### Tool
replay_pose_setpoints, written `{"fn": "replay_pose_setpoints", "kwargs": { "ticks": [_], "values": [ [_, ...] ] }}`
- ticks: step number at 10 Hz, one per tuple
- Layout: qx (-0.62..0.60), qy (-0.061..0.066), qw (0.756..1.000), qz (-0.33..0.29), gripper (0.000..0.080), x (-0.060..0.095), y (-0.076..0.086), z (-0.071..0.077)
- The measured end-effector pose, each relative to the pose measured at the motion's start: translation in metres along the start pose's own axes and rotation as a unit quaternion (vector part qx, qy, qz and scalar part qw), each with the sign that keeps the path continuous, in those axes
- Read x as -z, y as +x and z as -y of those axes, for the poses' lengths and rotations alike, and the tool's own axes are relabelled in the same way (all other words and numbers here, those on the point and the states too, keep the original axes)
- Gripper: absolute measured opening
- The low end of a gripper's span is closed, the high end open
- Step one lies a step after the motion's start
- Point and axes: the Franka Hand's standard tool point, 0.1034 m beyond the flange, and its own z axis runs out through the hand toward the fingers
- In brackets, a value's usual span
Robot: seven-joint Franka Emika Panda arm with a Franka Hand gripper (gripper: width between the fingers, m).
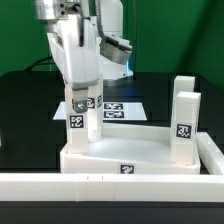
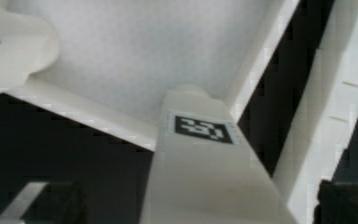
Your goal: Assemble desk
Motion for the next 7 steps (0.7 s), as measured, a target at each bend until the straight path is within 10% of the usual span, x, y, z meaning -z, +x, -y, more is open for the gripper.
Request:
{"fn": "replay_pose_setpoints", "kwargs": {
  "ticks": [7],
  "values": [
    [0.265, -0.009, 0.964, -0.006, 0.0649, 0.0002, 0.003, -0.0019]
  ]
}}
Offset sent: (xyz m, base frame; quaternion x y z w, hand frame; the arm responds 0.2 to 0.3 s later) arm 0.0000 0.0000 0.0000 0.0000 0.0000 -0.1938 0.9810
